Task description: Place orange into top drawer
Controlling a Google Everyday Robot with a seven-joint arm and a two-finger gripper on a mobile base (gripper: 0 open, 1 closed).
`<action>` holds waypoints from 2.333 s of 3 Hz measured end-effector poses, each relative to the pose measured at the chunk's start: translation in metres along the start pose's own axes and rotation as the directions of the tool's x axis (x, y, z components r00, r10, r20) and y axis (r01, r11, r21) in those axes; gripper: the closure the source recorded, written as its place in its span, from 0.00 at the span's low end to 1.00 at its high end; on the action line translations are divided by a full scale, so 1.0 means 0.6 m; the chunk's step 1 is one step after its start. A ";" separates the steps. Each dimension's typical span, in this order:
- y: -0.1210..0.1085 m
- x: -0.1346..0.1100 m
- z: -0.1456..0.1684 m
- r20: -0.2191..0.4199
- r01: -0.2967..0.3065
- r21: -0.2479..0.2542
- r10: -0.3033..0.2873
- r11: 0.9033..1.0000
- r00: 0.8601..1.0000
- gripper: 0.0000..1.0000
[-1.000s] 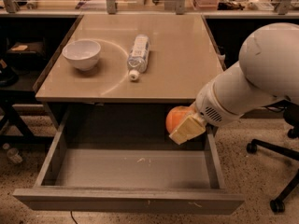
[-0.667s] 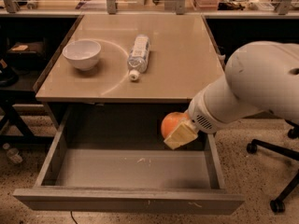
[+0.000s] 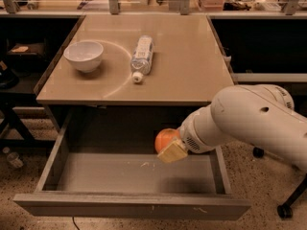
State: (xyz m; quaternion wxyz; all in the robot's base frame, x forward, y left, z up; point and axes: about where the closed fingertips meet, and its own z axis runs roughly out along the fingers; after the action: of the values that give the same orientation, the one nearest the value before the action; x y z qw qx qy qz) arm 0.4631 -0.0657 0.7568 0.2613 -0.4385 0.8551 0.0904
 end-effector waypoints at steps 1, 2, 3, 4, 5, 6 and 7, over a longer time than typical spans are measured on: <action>0.016 0.008 0.043 0.032 -0.070 -0.038 0.071 0.997 0.997 1.00; 0.021 0.019 0.107 0.060 -0.138 -0.050 0.141 0.989 0.988 1.00; 0.014 0.033 0.156 0.069 -0.176 -0.028 0.178 0.984 0.982 1.00; 0.010 0.053 0.190 0.066 -0.211 -0.005 0.211 0.977 0.975 1.00; 0.011 0.073 0.217 0.056 -0.239 0.004 0.238 0.971 0.970 1.00; 0.010 0.089 0.233 0.048 -0.259 0.007 0.258 0.966 0.965 1.00; 0.009 0.099 0.243 0.039 -0.277 0.008 0.277 0.961 0.960 1.00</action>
Offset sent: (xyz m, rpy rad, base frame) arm 0.0242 0.0358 -0.1074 0.1874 0.0524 -0.1639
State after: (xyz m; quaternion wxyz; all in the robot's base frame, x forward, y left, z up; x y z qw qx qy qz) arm 0.4839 -0.0481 0.6014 0.2652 -0.3110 0.9036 0.1285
